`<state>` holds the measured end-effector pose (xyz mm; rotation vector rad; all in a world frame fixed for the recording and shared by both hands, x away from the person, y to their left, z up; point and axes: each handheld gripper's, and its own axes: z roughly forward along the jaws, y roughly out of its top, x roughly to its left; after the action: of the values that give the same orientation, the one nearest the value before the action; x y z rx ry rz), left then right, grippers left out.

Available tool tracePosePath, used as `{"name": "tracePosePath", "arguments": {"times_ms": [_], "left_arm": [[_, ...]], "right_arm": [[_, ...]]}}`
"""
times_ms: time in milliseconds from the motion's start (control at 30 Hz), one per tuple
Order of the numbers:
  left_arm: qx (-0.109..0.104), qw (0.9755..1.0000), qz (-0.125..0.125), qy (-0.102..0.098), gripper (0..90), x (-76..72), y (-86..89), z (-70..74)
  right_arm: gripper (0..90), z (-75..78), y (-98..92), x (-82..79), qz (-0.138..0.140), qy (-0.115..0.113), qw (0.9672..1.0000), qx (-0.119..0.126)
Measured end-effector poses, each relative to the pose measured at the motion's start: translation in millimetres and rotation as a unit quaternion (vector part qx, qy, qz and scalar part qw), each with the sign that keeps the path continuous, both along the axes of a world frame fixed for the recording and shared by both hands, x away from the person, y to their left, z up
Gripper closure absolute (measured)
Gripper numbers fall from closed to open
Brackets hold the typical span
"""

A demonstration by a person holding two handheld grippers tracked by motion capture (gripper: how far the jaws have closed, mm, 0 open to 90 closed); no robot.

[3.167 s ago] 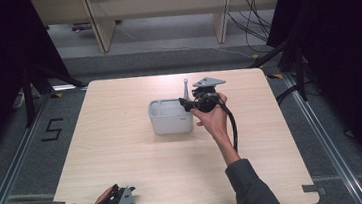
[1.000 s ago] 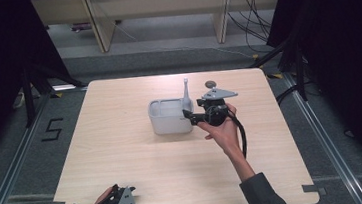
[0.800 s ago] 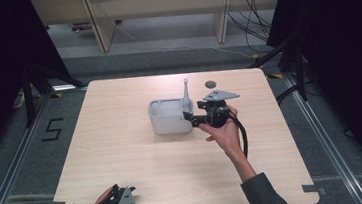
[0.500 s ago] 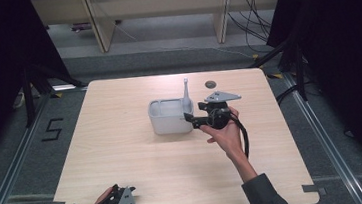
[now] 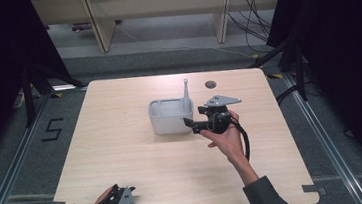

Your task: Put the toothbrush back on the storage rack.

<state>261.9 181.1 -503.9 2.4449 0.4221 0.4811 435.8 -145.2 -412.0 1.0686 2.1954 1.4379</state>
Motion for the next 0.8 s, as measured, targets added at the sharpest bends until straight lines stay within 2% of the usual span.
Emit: {"name": "tracePosePath", "arguments": {"times_ms": [33,100,133,233,267,367,400,433,500,600,633,667,700,733,767,800], "left_arm": [[-0.005,1.0,0.002,0.002,15.3,-0.2,-0.3,-0.7],[-0.002,1.0,0.001,0.001,15.3,0.2,0.0,-0.4],[-0.003,1.0,0.002,0.001,15.3,-0.3,-0.1,-0.1],[-0.003,1.0,0.001,0.001,15.3,0.1,0.0,-0.5],[-0.004,1.0,0.001,0.001,15.3,0.2,0.0,-0.4],[-0.005,1.0,0.002,0.001,15.3,-0.2,-0.1,-0.4],[-0.002,1.0,0.001,0.0,15.4,0.2,0.2,-0.1],[-0.002,1.0,0.001,0.0,15.4,0.5,0.3,-0.1],[-0.002,1.0,0.001,0.0,15.3,0.2,0.1,0.1],[-0.003,1.0,0.001,0.0,15.3,0.3,0.1,-0.3],[-0.002,1.0,0.001,0.0,15.3,0.5,0.3,-0.1],[-0.002,1.0,0.001,0.0,15.3,0.4,0.2,0.1],[-0.002,1.0,0.001,0.0,15.3,0.1,0.1,0.2],[-0.002,1.0,0.001,0.0,15.3,0.0,0.1,0.0],[-0.001,1.0,0.001,-0.001,15.3,0.3,0.1,-0.2],[-0.001,1.0,0.001,0.0,15.3,0.5,0.2,-0.3]], "right_arm": [[28.2,0.6,-0.4,-0.9,0.0,0.004,1.0,-0.004],[28.0,0.2,-0.2,-0.7,0.003,-0.002,1.0,-0.005],[28.0,0.2,0.6,-2.4,-0.004,0.009,1.0,0.0],[27.8,-0.8,2.0,-3.0,0.005,0.002,1.0,-0.002],[27.8,-1.1,3.0,-4.4,0.004,0.008,1.0,0.003],[27.3,-2.1,4.5,-7.4,0.006,0.008,0.9999,0.002],[27.3,-2.4,3.9,-7.3,0.014,0.0,0.9999,-0.009],[27.0,-3.4,5.2,-9.2,0.012,0.008,0.9999,-0.003],[26.8,-4.5,5.4,-10.7,0.015,0.0,0.9998,-0.01],[26.2,-4.9,5.3,-14.3,0.021,0.001,0.9996,-0.018],[26.2,-5.2,6.1,-16.2,0.017,0.01,0.9997,-0.014],[26.2,-6.0,6.1,-16.0,0.022,0.003,0.9996,-0.015],[26.1,-6.2,6.9,-18.4,0.02,0.01,0.9997,-0.013],[26.0,-6.9,7.6,-19.8,0.017,0.005,0.9998,-0.013],[25.7,-7.0,6.7,-20.0,0.024,0.009,0.9995,-0.02],[25.7,-7.7,7.8,-22.7,0.014,0.007,0.9997,-0.02]]}}
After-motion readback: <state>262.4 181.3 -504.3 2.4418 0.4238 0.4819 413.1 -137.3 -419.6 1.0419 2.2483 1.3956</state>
